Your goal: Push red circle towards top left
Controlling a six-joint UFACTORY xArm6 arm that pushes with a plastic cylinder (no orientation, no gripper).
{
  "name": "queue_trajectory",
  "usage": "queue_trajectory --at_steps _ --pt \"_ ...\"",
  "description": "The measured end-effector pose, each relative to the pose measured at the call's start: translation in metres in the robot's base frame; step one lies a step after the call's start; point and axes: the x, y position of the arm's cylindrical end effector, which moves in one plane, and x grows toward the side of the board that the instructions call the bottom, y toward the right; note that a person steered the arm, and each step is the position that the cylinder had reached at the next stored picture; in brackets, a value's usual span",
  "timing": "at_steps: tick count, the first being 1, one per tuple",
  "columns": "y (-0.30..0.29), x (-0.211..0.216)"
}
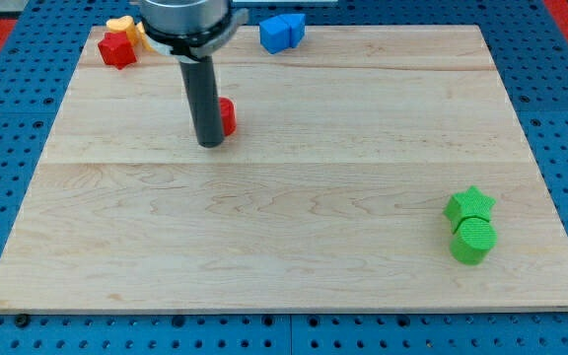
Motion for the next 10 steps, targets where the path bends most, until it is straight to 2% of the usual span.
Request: queue_trajectory --at_steps 1,2,3,4,5,7,8,9,10 --pt "-0.002 -0.048" --pt "0.001 -0.048" --pt "0.042 -0.021" --pt "0.065 -0.022" --pt "0.064 -0.052" --pt "0.017 -0.092" --pt "0.0 -0.083" --pt "0.0 -0.051" --pt "-0.017 -0.051"
